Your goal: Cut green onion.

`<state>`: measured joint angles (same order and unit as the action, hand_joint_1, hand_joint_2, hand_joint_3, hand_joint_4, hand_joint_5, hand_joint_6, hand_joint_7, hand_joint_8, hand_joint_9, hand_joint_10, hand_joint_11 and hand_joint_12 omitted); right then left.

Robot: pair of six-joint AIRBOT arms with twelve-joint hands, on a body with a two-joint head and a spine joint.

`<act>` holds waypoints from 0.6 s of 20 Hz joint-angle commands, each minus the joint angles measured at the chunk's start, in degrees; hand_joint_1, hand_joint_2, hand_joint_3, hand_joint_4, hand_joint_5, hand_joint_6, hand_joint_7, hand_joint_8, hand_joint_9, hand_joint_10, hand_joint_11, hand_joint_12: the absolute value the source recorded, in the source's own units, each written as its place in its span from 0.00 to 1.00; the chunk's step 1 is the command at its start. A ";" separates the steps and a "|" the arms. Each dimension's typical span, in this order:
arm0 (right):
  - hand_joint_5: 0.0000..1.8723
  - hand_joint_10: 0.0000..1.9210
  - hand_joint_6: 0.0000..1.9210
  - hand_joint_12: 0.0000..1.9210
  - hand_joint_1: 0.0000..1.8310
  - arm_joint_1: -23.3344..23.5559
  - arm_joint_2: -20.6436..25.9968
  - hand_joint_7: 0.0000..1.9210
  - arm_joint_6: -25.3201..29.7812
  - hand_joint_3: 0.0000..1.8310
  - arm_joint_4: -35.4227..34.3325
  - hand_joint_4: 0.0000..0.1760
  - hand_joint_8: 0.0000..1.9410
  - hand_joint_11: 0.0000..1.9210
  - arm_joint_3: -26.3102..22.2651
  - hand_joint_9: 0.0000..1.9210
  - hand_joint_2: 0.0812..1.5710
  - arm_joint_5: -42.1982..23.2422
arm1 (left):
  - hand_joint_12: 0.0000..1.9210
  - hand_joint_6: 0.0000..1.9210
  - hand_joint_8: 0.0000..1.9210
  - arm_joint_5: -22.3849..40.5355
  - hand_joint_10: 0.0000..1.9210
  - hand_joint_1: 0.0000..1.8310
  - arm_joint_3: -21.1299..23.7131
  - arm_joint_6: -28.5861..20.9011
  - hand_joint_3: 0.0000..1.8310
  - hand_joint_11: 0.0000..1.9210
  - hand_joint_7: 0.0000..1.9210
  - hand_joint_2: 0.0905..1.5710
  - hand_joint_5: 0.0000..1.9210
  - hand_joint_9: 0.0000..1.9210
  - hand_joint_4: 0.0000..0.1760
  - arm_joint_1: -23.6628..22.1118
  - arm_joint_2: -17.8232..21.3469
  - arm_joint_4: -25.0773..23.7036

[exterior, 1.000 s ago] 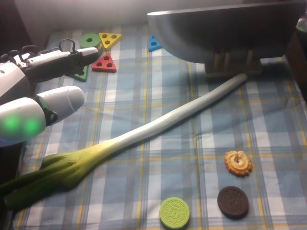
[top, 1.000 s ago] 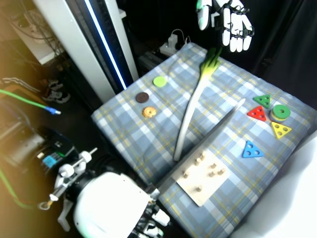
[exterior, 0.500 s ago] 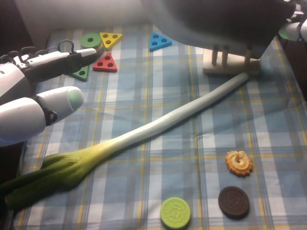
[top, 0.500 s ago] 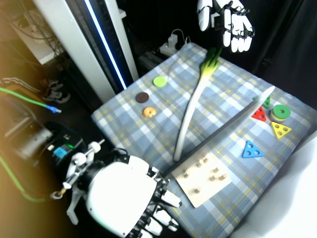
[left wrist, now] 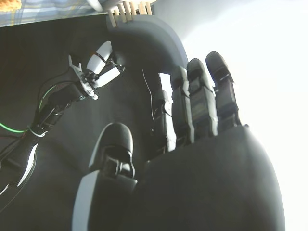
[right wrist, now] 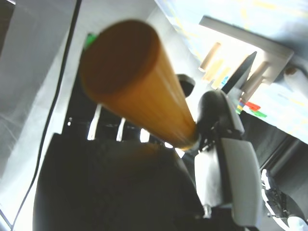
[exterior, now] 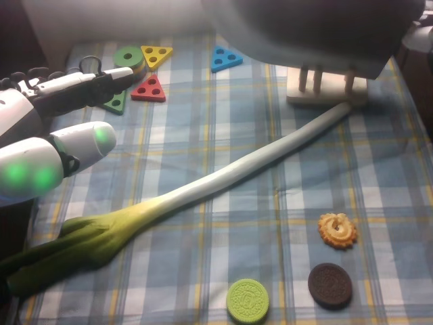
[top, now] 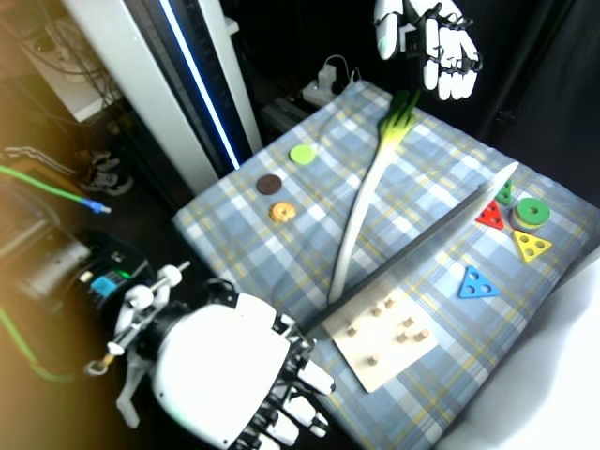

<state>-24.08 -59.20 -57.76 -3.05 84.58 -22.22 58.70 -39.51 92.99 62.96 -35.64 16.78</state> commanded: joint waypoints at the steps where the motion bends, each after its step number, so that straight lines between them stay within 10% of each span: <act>1: 0.44 1.00 1.00 1.00 0.15 1.67 1.29 0.58 -0.88 0.00 -0.96 1.00 1.00 0.71 -0.41 0.67 0.97 -8.05 | 0.33 0.00 0.00 6.83 0.00 0.00 -0.34 -0.38 0.00 0.00 0.19 0.90 0.14 0.16 0.92 -0.76 -0.33 -0.32; 8: 0.48 1.00 1.00 1.00 0.18 4.94 5.96 0.64 -3.42 0.00 0.80 1.00 1.00 0.75 -6.52 0.72 0.99 -11.80 | 0.28 0.00 0.00 7.03 0.00 0.00 -0.22 -0.43 0.00 0.00 0.18 0.90 0.15 0.15 0.79 -0.77 -0.21 -0.39; 12: 0.48 1.00 1.00 1.00 0.16 5.36 6.96 0.61 -3.31 0.00 3.91 1.00 1.00 0.73 -9.70 0.70 0.99 -13.83 | 0.26 0.00 0.01 7.43 0.01 0.00 -0.15 -0.44 0.00 0.02 0.19 0.90 0.13 0.17 0.93 -0.77 -0.09 -0.68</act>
<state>-19.75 -52.86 -61.47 2.31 74.48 -27.38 58.85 -39.51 92.97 62.96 -35.83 16.64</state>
